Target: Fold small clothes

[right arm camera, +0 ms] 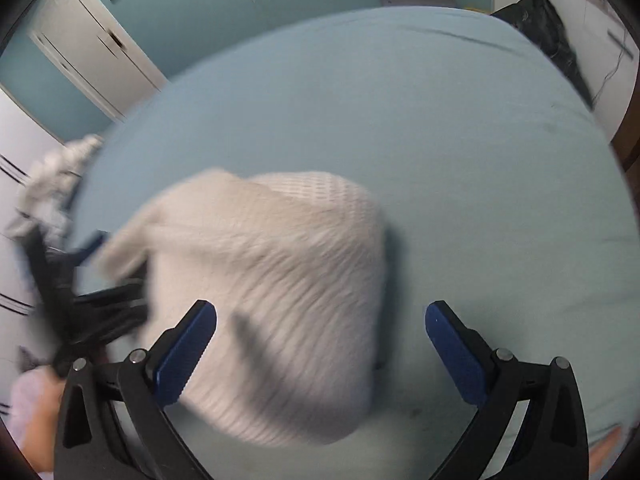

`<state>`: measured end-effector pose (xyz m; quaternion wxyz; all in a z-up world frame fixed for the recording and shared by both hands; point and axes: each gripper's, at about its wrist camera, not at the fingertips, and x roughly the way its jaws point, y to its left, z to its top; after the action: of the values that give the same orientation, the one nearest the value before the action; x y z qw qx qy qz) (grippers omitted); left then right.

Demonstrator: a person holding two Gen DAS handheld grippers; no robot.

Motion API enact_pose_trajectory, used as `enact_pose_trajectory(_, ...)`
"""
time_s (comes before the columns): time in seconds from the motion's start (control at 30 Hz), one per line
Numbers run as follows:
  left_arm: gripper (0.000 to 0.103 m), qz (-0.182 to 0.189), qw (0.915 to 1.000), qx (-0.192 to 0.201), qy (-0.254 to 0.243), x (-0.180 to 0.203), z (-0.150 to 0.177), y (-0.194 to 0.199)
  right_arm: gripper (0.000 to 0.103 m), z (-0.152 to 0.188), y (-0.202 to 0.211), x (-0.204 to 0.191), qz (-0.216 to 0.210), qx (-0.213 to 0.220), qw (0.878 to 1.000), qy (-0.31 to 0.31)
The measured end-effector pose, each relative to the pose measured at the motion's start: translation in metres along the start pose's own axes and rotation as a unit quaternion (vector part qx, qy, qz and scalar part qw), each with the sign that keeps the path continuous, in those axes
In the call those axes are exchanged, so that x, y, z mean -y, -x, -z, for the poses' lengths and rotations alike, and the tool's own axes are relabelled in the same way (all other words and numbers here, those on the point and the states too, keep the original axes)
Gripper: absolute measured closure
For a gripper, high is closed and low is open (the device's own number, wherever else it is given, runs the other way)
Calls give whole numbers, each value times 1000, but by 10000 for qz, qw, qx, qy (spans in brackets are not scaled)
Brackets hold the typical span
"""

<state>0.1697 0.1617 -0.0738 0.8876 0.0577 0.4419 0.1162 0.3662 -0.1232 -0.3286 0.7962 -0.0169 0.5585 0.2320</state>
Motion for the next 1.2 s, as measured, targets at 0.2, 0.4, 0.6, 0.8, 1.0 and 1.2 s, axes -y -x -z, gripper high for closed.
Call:
enact_pose_trajectory(0.2, 0, 179, 9996, -133, 163, -13, -6, -7, 1, -7, -45, -2, -163, 513, 9985, -107)
enact_pose_trajectory(0.4, 0, 1067, 9928, -324, 434, -41, -18, -6, 1, -42, -47, 8, -277, 384, 9986, 217)
enact_pose_trajectory(0.6, 0, 2455, 9487, -264, 1976, -134, -31, -11, 1, -30, -54, 41, -1328, 43, 9893, -599)
enact_pose_trajectory(0.8, 0, 3106, 9191, -1327, 2030, -157, -17, -66, 1, -3, -44, 62, -1894, -271, 9769, -950)
enact_pose_trajectory(1.0, 0, 4243, 8606, -1948, 2033, -124, 11, -118, 1, 2, -57, 76, -2542, -889, 9549, -1250)
enact_pose_trajectory(1.2, 0, 5089, 7765, -2270, 2940, -112, 41, -152, 1, 6, -109, 79, -3701, -1408, 8940, -2095)
